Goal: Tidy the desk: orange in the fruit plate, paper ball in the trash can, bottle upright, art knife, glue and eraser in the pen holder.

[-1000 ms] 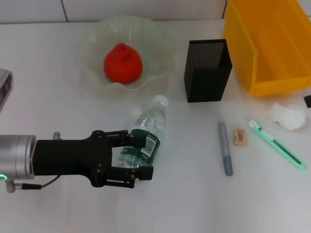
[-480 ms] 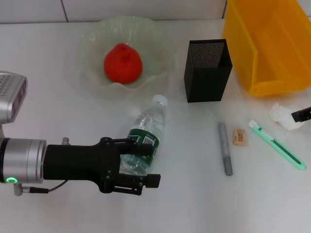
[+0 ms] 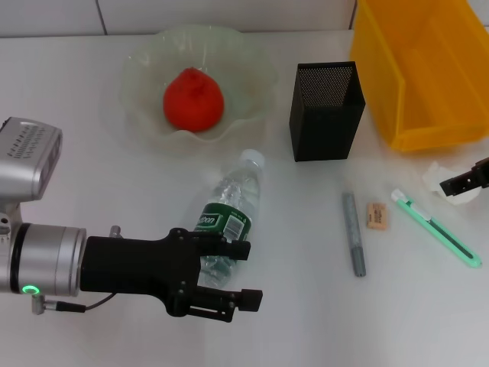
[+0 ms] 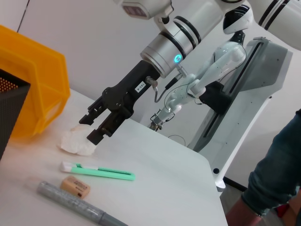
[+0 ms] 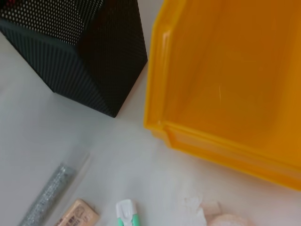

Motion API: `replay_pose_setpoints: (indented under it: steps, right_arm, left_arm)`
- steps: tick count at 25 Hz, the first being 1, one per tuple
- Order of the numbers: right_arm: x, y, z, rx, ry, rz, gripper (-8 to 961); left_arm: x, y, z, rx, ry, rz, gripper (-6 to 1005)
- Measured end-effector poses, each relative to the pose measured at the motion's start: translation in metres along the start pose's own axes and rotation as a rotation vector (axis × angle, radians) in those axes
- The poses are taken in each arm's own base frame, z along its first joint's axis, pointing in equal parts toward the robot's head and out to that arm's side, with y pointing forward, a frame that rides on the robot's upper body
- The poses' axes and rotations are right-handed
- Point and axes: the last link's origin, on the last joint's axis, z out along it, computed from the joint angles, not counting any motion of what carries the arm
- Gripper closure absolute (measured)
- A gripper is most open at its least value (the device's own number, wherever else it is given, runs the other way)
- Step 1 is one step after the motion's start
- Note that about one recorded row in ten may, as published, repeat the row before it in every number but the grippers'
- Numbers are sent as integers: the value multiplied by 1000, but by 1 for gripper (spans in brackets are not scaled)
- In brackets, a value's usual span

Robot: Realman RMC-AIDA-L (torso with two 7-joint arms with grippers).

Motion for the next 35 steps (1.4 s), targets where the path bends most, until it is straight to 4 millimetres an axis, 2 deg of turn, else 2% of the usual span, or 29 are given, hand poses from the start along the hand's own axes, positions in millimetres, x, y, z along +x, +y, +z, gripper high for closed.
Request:
replay_pose_setpoints:
  steps: [12, 20, 24, 25, 28, 31, 33, 35]
  right_arm:
    - [-2, 3, 14, 6, 28, -22, 162]
    - [-3, 6, 11, -1, 30, -43, 278]
    - [-7, 13, -13, -50, -26, -58, 359]
    - [-8, 14, -23, -73, -51, -61, 396]
    - [-15, 10, -62, -105, -193, -51, 395]
    - [-26, 0, -93, -53, -323, -48, 395]
    - [-38, -7, -104, 14, -392, -40, 395]
    - [-48, -14, -107, 61, -433, -27, 396]
  left_arm:
    - [0, 0, 0, -1, 1, -1, 156]
    - [1, -1, 0, 3, 5, -2, 157]
    - [1, -1, 0, 5, 5, -2, 157]
    - [1, -1, 0, 5, 5, -2, 157]
    - [1, -1, -1, 5, 4, -1, 157]
    - [4, -1, 0, -2, 4, 10, 157]
    - [4, -1, 0, -2, 4, 10, 157]
    - [4, -1, 0, -1, 3, 11, 157]
